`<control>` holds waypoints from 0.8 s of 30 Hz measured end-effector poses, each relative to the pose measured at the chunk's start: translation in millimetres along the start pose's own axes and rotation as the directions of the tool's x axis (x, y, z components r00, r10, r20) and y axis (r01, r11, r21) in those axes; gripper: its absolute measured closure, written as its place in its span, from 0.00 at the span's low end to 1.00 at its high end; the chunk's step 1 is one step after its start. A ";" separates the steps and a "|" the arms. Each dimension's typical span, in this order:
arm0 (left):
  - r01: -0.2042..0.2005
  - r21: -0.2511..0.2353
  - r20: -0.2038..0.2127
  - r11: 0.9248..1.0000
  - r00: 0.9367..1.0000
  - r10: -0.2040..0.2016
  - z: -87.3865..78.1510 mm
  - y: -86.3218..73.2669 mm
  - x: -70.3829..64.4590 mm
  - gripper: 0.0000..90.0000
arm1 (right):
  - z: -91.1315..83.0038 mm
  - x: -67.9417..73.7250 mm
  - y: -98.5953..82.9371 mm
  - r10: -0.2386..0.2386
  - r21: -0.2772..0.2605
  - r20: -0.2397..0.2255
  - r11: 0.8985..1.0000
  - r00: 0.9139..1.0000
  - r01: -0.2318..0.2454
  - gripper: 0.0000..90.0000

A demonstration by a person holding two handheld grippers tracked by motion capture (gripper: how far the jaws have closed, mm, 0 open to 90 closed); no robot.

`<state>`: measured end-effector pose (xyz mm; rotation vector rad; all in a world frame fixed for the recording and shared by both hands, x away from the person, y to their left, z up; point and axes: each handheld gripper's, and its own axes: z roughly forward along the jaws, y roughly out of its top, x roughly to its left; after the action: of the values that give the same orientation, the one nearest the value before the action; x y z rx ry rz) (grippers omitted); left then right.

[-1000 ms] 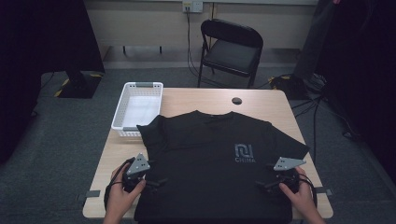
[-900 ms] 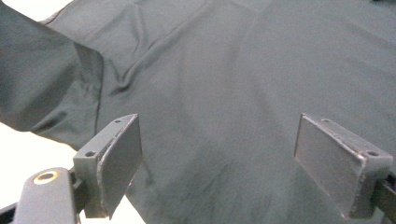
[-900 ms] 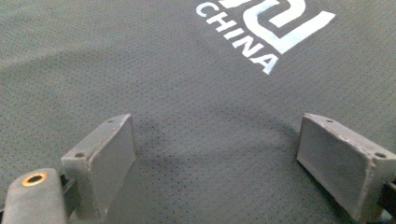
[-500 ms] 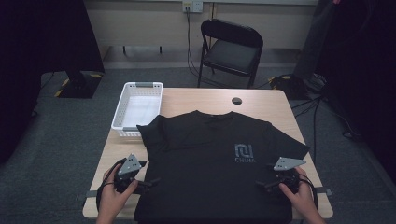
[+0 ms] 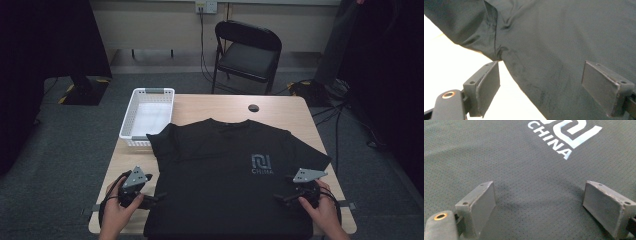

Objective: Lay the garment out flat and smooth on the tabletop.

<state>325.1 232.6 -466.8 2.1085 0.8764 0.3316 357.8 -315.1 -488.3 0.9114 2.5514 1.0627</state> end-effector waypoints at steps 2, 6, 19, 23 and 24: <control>0.003 0.000 -0.002 1.000 1.000 -0.003 -1.0 -1.2 1.3 0.17 | 0.0 0.0 0.0 0.000 0.000 0.000 1.000 1.000 0.000 0.12; 0.006 0.006 -0.007 1.000 1.000 -0.006 -2.7 -4.0 3.2 0.17 | 0.0 -0.1 0.0 0.005 0.000 0.004 1.000 1.000 -0.005 0.12; 0.027 0.010 -0.026 1.000 0.999 -0.027 -8.3 -13.7 11.7 0.17 | 0.0 0.0 0.0 0.004 0.000 0.004 1.000 1.000 -0.004 0.12; 0.036 0.011 -0.033 0.999 0.999 -0.035 -9.9 -17.9 14.9 0.17 | 0.0 -0.1 0.0 0.004 0.000 0.004 1.000 1.000 -0.004 0.12; 0.035 0.014 -0.034 0.999 0.999 -0.034 -10.4 -18.8 15.8 0.17 | 0.0 -0.1 0.0 0.004 0.000 0.004 1.000 1.000 -0.004 0.12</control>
<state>322.4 257.7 -475.5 2.1043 0.9361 0.3441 357.8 -315.2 -488.3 0.9176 2.5473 1.0602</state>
